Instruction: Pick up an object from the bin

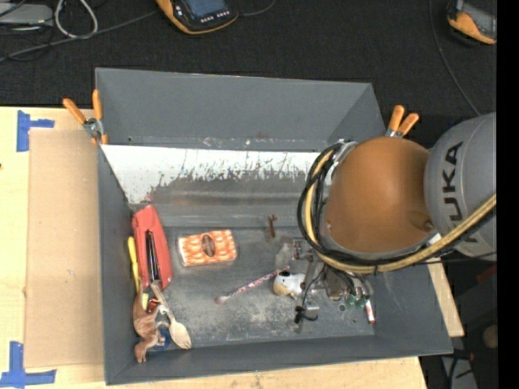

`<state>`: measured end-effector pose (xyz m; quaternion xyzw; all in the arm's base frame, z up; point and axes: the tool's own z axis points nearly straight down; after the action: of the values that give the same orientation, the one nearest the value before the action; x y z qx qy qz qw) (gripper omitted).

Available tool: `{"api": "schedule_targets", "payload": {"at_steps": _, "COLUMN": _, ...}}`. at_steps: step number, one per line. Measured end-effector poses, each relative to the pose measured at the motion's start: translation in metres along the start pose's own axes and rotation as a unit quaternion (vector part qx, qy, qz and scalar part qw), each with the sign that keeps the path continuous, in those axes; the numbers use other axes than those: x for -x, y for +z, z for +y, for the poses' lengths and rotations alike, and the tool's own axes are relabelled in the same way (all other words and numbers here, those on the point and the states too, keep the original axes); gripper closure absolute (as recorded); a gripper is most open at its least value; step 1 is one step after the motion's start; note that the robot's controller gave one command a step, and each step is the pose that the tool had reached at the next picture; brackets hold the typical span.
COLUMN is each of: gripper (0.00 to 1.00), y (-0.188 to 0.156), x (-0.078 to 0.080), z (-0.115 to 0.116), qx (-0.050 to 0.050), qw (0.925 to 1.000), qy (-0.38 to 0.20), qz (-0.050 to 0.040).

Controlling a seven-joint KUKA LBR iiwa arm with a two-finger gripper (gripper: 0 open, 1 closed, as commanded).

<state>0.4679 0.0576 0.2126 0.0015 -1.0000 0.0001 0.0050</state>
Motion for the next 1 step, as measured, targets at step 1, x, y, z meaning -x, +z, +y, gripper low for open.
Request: {"api": "schedule_targets", "payload": {"at_steps": 1, "gripper": 0.0, "y": -0.0033, "x": 0.0018, "z": -0.0005, "qx": 0.0, "qw": 1.0, "qy": 0.002, "qz": -0.0039}}
